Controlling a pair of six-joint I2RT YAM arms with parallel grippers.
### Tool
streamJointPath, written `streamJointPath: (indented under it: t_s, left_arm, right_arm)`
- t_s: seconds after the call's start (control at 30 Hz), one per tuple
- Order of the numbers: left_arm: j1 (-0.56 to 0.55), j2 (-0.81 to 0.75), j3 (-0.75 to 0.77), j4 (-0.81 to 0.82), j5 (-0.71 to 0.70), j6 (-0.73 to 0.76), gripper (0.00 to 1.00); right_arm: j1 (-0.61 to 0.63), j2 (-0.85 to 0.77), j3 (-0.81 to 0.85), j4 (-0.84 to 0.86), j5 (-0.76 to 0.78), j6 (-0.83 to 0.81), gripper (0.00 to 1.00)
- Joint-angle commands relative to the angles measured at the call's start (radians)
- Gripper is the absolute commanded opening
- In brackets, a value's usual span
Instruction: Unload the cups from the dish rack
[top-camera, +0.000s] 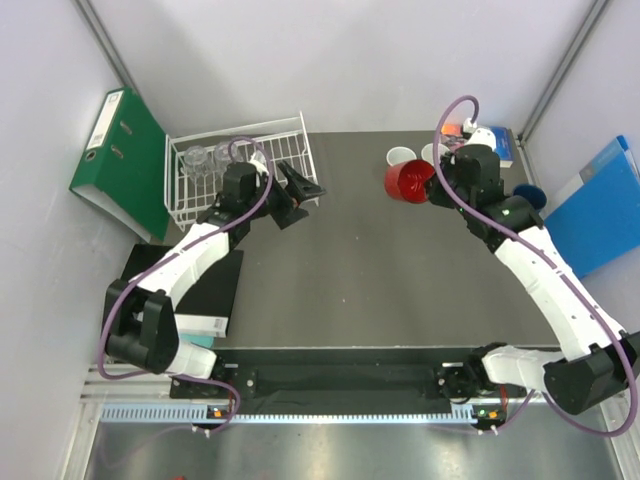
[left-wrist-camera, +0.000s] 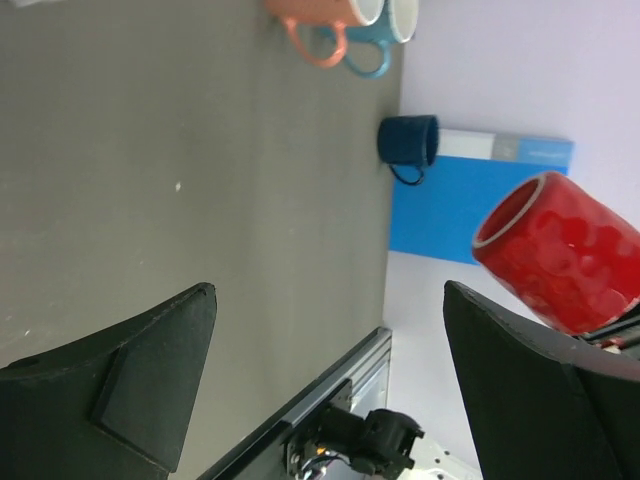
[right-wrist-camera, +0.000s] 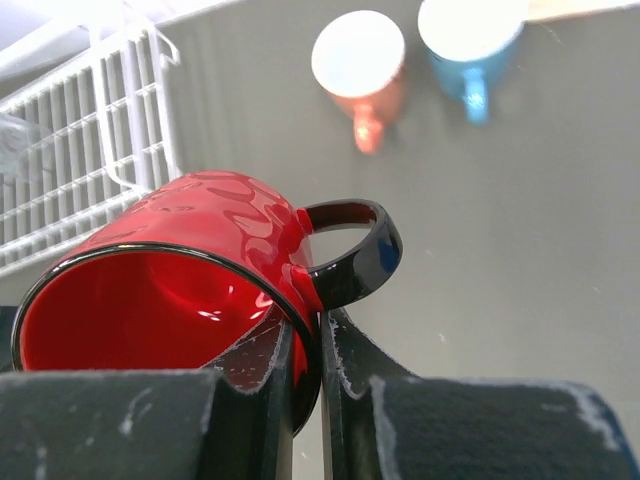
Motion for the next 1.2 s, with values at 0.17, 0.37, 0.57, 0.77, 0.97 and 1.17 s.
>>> streamJointPath:
  t_s: [0.17,0.37,0.57,0.77,0.97,1.17]
  left_arm:
    - [-0.008,-0.027,-0.009,-0.083,-0.069,0.06,0.99]
    - [-0.011,-0.007,0.024,-0.212,-0.118,0.074,0.99]
    - [-0.012,0.058,0.08,-0.361,-0.152,0.078,0.99]
    - [-0.023,0.096,0.1,-0.427,-0.161,0.084,0.99]
    - [-0.029,0.117,0.124,-0.436,-0.16,0.095,0.99]
    - [-0.031,0.13,0.126,-0.447,-0.166,0.097,0.99]
  right_arm:
    - [-0.105,-0.017,0.025,-0.046,0.139,0.07,0.0]
    - [-0.252,0.078,-0.024,-0.073,0.182,0.132,0.0]
    - [-0.299,0.216,-0.005,-0.104,0.215,0.187,0.0]
    - [-0.383,0.355,0.017,-0.127,0.196,0.244,0.0]
    - [-0.458,0.454,0.072,-0.122,0.184,0.228,0.0]
    - [-0.493,0.549,0.149,-0.148,0.178,0.219,0.0]
